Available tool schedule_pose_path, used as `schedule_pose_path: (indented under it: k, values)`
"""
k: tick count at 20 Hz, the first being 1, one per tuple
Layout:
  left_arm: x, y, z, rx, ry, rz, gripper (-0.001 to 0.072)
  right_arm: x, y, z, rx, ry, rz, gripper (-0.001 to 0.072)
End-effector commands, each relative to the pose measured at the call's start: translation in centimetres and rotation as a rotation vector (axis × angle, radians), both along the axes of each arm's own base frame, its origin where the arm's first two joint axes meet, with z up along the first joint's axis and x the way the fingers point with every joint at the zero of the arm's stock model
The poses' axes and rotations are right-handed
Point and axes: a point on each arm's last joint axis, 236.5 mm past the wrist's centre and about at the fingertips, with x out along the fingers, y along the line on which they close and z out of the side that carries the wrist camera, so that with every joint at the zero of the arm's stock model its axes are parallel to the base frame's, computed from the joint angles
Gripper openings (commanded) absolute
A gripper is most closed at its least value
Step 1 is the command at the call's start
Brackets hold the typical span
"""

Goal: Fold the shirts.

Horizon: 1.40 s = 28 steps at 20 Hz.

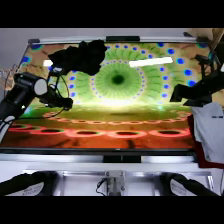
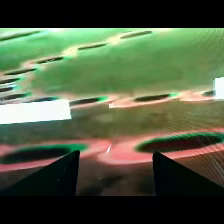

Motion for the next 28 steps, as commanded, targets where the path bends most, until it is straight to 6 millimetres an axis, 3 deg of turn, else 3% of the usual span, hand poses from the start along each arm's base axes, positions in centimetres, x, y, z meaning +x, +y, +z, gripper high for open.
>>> schedule_pose_path:
  k: [1, 15, 17, 20, 22, 24, 26, 28]
  values:
    - [0.0, 0.0, 0.0, 0.000, 0.001, -0.001, 0.0525, 0.0, 0.0, 0.0, 0.000, 0.001, 0.000, 0.0655]
    - [0.0, 0.0, 0.0, 0.000, 0.001, -0.001, 0.0525, 0.0, 0.0, 0.0, 0.000, 0.000, 0.000, 0.0655]
    - [0.0, -0.1, 0.0, -0.008, 0.000, 0.012, 0.0525, 2.3, -0.1, 0.4, -0.001, -0.097, -0.017, 0.0655]
    - [1.2, -2.3, 0.2, -0.124, -0.042, 0.090, 0.0525, 5.6, -0.3, 1.5, -0.001, -0.241, -0.043, 0.0655]
    - [2.8, -4.1, 0.6, -0.219, -0.097, 0.133, 0.0525, 6.2, -0.2, 1.7, 0.003, -0.266, -0.046, 0.0655]
    - [6.1, -5.9, 2.0, -0.322, -0.217, 0.155, 0.0527, 7.0, -0.9, 1.8, -0.025, -0.296, -0.055, 0.0655]
    - [10.7, -6.0, 3.6, -0.403, -0.332, 0.240, 0.0530, 7.3, -1.4, 1.6, -0.044, -0.302, -0.057, 0.0655]
    - [16.5, -4.2, 4.4, -0.428, -0.414, 0.308, 0.0531, 7.4, -1.2, 1.1, -0.037, -0.288, -0.052, 0.0655]
